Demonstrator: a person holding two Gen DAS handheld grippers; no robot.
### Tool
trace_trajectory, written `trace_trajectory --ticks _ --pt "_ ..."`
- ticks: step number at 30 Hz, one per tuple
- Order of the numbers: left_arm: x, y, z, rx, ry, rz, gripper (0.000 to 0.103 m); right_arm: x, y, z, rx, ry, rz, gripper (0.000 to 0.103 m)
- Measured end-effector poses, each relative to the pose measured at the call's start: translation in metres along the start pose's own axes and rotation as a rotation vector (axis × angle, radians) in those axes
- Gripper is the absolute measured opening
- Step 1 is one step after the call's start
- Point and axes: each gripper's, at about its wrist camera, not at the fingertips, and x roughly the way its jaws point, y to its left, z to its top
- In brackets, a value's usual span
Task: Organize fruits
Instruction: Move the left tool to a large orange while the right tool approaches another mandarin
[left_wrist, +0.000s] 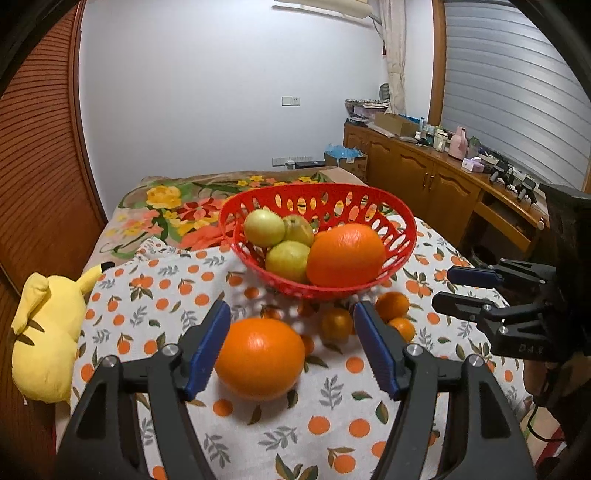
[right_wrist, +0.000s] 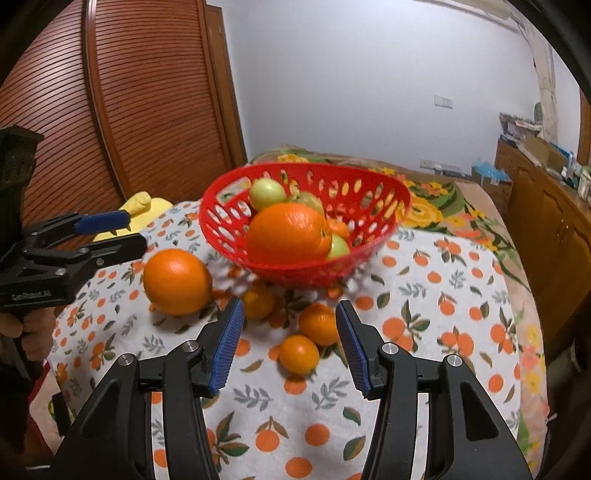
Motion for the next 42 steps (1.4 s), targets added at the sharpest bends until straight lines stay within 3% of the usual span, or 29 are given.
trace_trajectory --ticks 22,25,27,42 --pt "0.028 0.019 -0.03 -0.048 0.088 0.01 0.07 0.062 -0.011 -0.037 0.07 0.14 0.003 0.051" --pt "0.031 0.022 -0.032 -0.051 0.095 0.01 0.07 0.067 -0.012 -0.037 0.077 0.148 0.009 0.046" --pt "0.033 0.023 -0.033 -0.055 0.1 0.011 0.07 0.07 -0.01 -0.038 0.074 0.153 0.011 0.035" --pt "0.051 0.03 -0.024 -0.044 0.129 0.041 0.07 0.07 -0.005 -0.041 0.036 0.138 -0.011 0.034"
